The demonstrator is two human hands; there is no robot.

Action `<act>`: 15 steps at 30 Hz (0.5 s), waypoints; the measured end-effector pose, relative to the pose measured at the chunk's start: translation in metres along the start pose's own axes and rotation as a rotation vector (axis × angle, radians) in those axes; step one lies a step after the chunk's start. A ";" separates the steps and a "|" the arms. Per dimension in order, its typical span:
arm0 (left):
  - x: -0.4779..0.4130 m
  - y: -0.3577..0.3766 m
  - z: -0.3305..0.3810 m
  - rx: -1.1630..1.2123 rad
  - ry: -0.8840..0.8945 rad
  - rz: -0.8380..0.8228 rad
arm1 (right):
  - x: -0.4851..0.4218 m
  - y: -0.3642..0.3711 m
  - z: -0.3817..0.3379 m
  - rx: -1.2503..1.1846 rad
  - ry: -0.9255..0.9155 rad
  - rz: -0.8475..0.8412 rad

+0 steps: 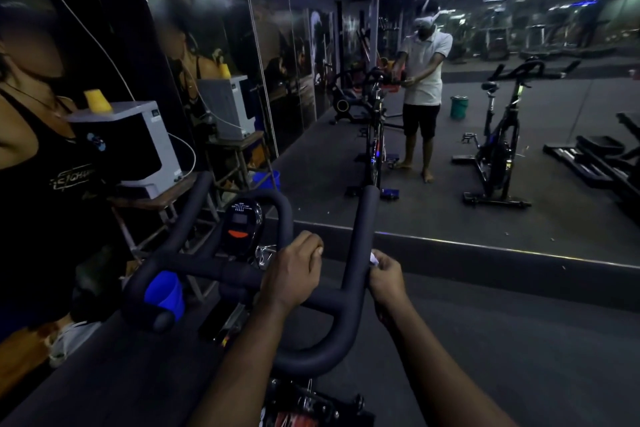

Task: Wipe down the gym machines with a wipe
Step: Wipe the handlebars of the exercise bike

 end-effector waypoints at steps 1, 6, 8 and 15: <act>0.000 0.000 0.001 -0.003 -0.002 -0.004 | 0.006 -0.002 0.003 0.011 0.013 -0.015; 0.002 -0.002 0.002 -0.021 -0.054 -0.057 | 0.026 -0.010 0.008 0.094 0.131 -0.164; 0.001 -0.006 0.002 0.025 -0.063 -0.072 | 0.026 -0.017 0.004 0.222 0.151 -0.181; 0.010 -0.048 0.004 0.001 -0.062 0.085 | 0.057 -0.001 -0.067 0.441 -0.251 0.446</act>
Point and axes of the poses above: each hand's wrist, its own x-axis away from the middle knuckle, its own y-axis out of the palm, z = x × y, the point moved 3 cm from there along -x, towards the middle knuckle, and after that the axes turned 6 degrees about z, right-handed, at the moved point
